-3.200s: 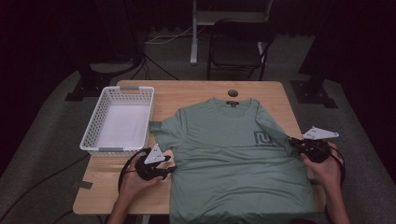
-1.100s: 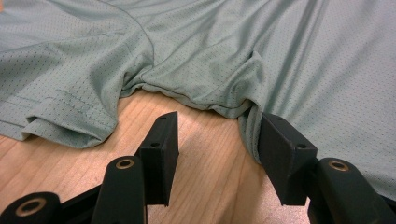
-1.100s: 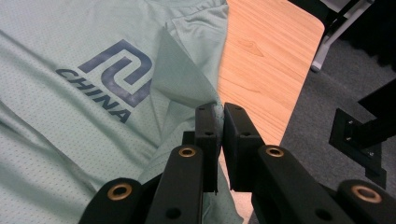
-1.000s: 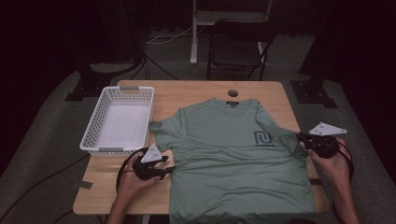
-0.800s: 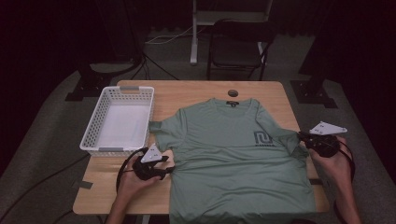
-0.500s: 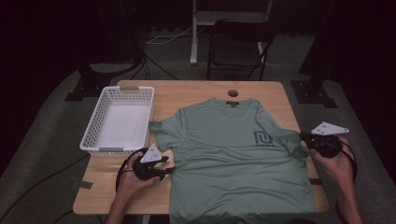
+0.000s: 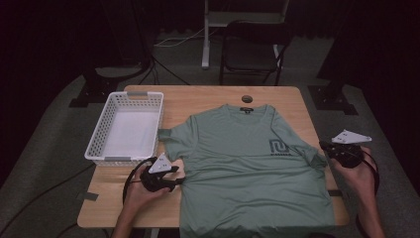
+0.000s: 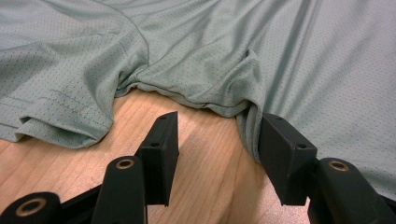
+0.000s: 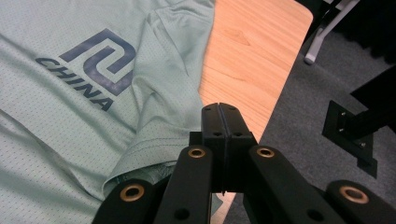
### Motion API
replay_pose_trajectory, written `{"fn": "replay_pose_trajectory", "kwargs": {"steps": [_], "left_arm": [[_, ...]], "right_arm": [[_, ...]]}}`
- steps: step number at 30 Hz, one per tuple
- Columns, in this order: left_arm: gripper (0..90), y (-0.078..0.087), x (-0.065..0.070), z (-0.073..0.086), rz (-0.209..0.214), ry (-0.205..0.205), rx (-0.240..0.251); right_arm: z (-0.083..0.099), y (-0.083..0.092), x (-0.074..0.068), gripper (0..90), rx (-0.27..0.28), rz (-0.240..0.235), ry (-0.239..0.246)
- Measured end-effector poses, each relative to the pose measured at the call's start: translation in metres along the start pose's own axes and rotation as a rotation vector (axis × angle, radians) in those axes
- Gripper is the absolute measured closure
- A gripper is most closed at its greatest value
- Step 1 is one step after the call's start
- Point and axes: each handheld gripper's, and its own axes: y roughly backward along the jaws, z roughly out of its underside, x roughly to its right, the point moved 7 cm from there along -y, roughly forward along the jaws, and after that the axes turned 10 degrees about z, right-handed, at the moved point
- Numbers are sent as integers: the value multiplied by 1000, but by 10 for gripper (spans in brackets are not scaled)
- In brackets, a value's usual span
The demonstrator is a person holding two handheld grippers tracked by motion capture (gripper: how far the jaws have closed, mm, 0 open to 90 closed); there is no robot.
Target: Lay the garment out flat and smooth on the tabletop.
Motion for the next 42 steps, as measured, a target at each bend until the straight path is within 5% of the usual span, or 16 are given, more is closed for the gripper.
{"fn": "replay_pose_trajectory", "kwargs": {"steps": [8, 21, 28, 37, 42], "left_arm": [[499, 0, 0, 0, 1, 1, 1], [499, 0, 0, 0, 3, 3, 3], [499, 0, 0, 0, 4, 4, 3], [499, 0, 0, 1, 4, 5, 4], [499, 0, 0, 1, 7, 7, 4]], "right_arm": [[5, -17, -2, 860, -50, -29, -48], [21, -44, 3, 672, -91, -64, -195], [33, -54, 5, 647, -142, -65, -261], [33, -56, 5, 686, -143, -70, -275], [35, -57, 7, 811, -130, -97, -334]]}}
